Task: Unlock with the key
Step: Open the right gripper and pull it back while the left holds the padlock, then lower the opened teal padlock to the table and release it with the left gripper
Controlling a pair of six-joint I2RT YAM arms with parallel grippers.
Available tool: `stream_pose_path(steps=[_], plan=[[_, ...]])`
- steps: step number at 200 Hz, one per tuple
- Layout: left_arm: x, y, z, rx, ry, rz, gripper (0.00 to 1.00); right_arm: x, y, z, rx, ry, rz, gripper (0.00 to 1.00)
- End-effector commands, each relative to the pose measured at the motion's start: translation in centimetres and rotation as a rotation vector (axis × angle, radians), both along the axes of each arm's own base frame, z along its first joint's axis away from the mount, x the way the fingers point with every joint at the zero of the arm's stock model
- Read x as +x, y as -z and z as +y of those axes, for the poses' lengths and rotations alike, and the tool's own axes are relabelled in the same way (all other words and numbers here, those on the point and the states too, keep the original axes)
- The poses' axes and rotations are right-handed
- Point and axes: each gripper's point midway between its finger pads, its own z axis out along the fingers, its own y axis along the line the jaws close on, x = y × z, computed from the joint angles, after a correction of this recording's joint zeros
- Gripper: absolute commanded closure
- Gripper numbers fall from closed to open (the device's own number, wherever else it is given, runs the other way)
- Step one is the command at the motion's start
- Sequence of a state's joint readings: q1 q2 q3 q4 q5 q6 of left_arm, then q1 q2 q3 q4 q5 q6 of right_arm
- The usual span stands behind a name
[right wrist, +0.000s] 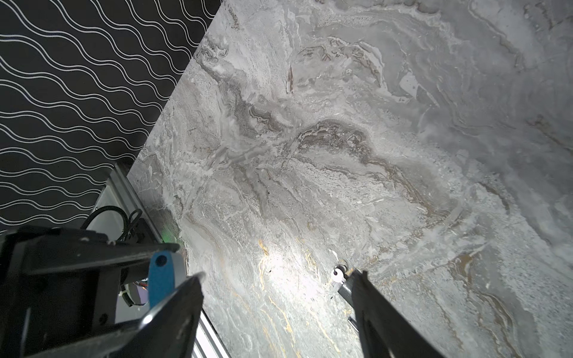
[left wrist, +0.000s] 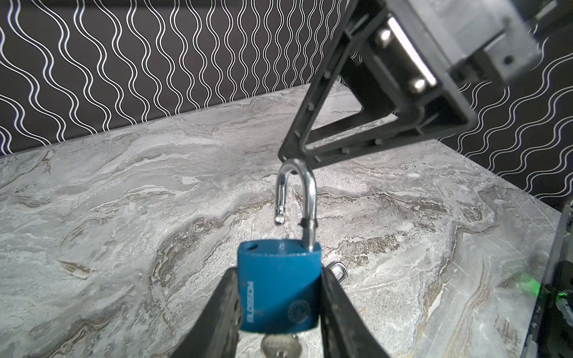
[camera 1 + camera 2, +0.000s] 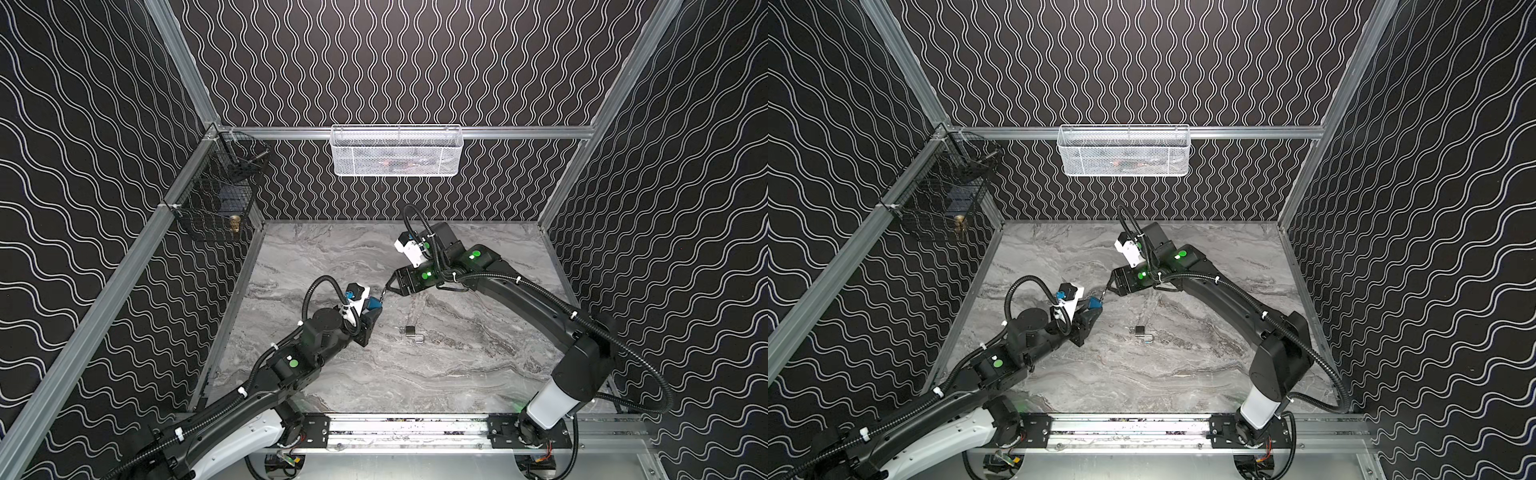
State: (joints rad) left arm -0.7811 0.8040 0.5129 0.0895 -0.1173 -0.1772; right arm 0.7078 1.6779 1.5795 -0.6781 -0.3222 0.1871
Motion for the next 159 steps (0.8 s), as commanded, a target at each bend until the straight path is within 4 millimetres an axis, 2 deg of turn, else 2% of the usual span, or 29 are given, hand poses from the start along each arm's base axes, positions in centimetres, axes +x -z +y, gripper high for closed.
stream_pose_path(steps=[1,20,53,70,108,159], plan=[[0.0,-1.9,-0.7,-0.036,0.036,-0.073,1.0,0.9,-1.5,-0.3,0.011,0.02,-0.055,0.23],[-0.1,-2.0,-1.0,-0.041,0.055,-0.078,1.0,0.7,-2.4,0.6,0.067,-0.006,-0.053,0.23],[0.0,-2.3,-1.2,-0.039,0.06,-0.084,1.0,1.4,-0.5,1.4,0.022,-0.024,-0.012,0.23],[0.1,-2.4,-1.2,-0.036,0.053,-0.086,1.0,1.0,-0.3,1.9,0.032,-0.056,0.004,0.23],[0.4,-2.3,-0.8,-0.042,0.023,-0.087,1.0,0.7,0.3,1.0,0.007,-0.049,0.014,0.23],[0.6,-1.9,-0.6,-0.046,0.007,-0.081,1.0,-1.4,0.1,0.6,0.049,-0.114,0.019,0.23]])
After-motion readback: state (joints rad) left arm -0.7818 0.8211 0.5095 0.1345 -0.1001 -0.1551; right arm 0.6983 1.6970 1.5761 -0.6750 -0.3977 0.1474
